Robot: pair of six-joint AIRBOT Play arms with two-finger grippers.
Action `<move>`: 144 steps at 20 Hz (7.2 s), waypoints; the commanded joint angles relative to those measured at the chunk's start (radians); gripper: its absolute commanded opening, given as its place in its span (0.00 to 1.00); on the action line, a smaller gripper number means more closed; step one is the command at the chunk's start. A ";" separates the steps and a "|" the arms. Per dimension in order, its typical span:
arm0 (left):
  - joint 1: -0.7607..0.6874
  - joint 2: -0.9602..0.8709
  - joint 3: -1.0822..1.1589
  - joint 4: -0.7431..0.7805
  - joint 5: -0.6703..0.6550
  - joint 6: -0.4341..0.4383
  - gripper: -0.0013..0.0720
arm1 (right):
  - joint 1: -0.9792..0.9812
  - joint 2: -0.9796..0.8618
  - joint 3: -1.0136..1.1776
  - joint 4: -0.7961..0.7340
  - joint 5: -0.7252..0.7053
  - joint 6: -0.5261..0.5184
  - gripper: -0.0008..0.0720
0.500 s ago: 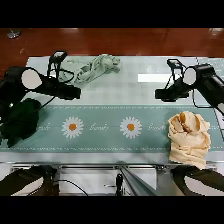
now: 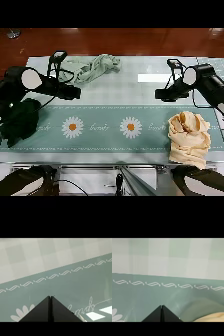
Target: Fold the shirts.
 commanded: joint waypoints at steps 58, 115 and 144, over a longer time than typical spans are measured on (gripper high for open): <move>0.217 0.433 -0.274 -0.245 0.034 0.113 0.97 | -0.397 0.544 0.499 1.004 0.123 -0.526 0.06; 0.442 0.039 -0.636 -0.768 0.022 0.554 0.04 | -0.549 0.531 -0.829 0.709 0.066 -0.495 0.86; 0.479 0.292 0.218 -1.051 0.085 0.477 0.04 | -0.183 0.285 0.574 0.484 0.099 -0.302 0.06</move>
